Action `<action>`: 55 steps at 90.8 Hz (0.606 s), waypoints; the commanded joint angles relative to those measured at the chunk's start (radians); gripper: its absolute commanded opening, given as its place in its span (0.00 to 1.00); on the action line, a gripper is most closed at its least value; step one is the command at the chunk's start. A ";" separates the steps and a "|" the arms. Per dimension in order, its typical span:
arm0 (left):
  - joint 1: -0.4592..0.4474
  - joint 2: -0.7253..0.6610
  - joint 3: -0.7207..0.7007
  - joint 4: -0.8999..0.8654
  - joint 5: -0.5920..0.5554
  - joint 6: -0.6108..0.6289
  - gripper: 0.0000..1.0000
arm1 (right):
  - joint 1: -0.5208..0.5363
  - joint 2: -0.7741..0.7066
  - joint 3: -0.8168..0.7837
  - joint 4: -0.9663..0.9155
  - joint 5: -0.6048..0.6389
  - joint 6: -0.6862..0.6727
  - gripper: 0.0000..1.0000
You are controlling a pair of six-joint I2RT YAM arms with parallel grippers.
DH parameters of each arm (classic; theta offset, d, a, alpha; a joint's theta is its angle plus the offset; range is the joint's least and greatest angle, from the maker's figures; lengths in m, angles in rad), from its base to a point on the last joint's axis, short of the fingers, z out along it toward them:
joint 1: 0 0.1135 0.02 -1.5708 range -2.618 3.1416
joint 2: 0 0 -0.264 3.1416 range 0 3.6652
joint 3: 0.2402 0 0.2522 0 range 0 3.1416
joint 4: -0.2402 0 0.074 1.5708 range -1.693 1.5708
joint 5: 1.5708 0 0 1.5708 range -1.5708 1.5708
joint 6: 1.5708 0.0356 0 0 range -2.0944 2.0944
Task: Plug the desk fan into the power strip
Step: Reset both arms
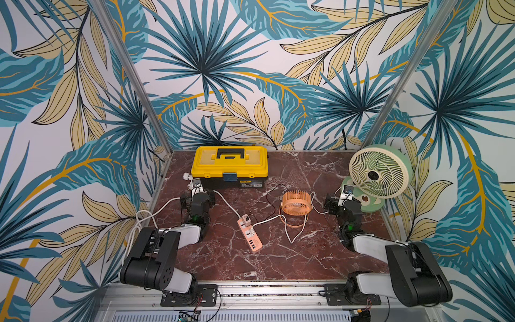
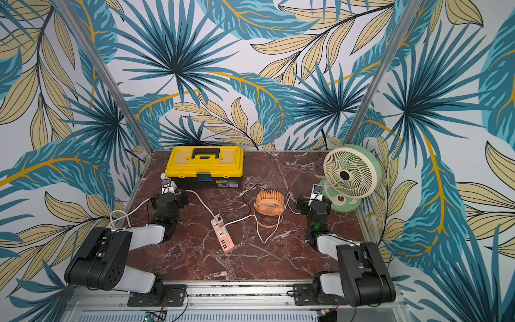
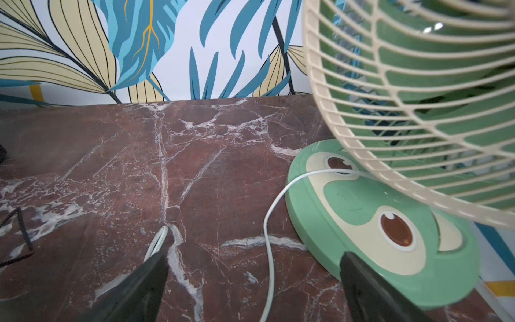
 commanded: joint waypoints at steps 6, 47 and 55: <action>0.007 0.059 -0.079 0.222 0.106 0.051 1.00 | 0.000 0.105 0.078 0.026 -0.023 -0.023 1.00; 0.027 0.054 -0.045 0.159 0.156 0.043 1.00 | -0.013 0.094 0.079 0.011 -0.027 -0.010 1.00; 0.027 0.055 -0.045 0.156 0.156 0.043 1.00 | -0.013 0.094 0.079 0.011 -0.028 -0.010 1.00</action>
